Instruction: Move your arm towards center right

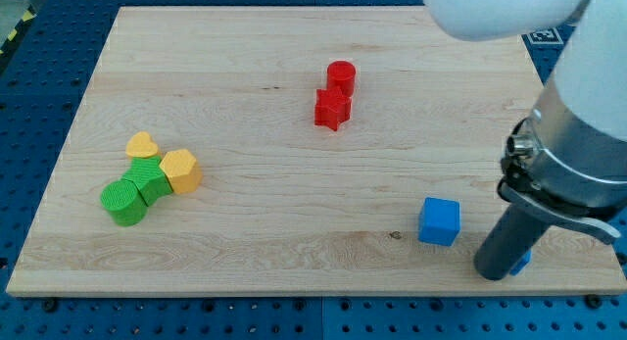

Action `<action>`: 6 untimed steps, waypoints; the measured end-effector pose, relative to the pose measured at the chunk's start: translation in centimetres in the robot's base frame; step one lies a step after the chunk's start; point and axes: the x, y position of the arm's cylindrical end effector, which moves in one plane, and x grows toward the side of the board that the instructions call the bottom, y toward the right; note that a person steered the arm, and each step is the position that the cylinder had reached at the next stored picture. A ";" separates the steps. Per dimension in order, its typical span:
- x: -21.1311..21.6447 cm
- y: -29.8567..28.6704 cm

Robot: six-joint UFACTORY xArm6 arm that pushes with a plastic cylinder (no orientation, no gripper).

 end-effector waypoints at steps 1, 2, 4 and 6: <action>0.0 1.5; -0.8 2.9; -0.5 2.3; 0.3 -4.3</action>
